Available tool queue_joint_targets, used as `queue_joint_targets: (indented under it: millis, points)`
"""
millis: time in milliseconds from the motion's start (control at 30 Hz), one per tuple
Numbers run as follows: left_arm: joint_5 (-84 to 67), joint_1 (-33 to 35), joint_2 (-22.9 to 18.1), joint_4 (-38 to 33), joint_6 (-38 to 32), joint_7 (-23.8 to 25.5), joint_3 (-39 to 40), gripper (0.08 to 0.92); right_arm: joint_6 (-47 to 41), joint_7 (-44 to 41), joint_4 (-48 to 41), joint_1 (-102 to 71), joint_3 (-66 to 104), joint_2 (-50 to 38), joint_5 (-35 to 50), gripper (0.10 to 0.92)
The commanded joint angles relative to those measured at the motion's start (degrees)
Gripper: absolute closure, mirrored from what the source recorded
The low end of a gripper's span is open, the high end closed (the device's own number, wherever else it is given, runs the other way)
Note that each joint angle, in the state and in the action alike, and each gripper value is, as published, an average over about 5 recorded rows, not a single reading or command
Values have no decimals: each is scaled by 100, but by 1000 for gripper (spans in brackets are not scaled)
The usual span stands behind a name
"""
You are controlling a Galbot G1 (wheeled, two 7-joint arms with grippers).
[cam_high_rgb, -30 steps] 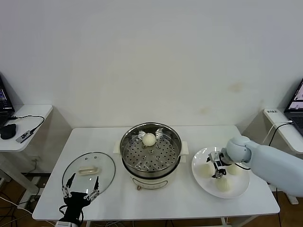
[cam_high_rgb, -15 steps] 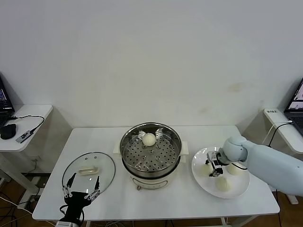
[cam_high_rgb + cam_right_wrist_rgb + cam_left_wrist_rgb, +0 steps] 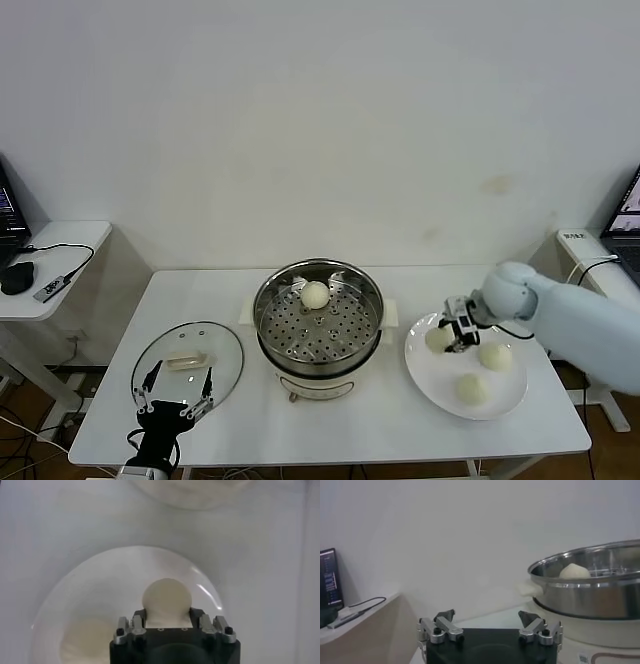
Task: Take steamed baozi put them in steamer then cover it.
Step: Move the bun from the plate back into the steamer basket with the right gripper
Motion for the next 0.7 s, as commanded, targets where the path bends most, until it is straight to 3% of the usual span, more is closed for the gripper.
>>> queue_joint_targets:
  millis: [33,333,700]
  points:
    - [-2,-2,7,-11,2,2,6,177,-128,-87,430,2211,-979,4,1038,474]
    - [-39,-52,62,-16,2,-3,-20,177,-798,206,877,3538,-1715,1162,2561,474]
    - [-86,-103,30,6,-4,1,-70,177,-1728,1073,705,2513,-1718,2440,3272,469]
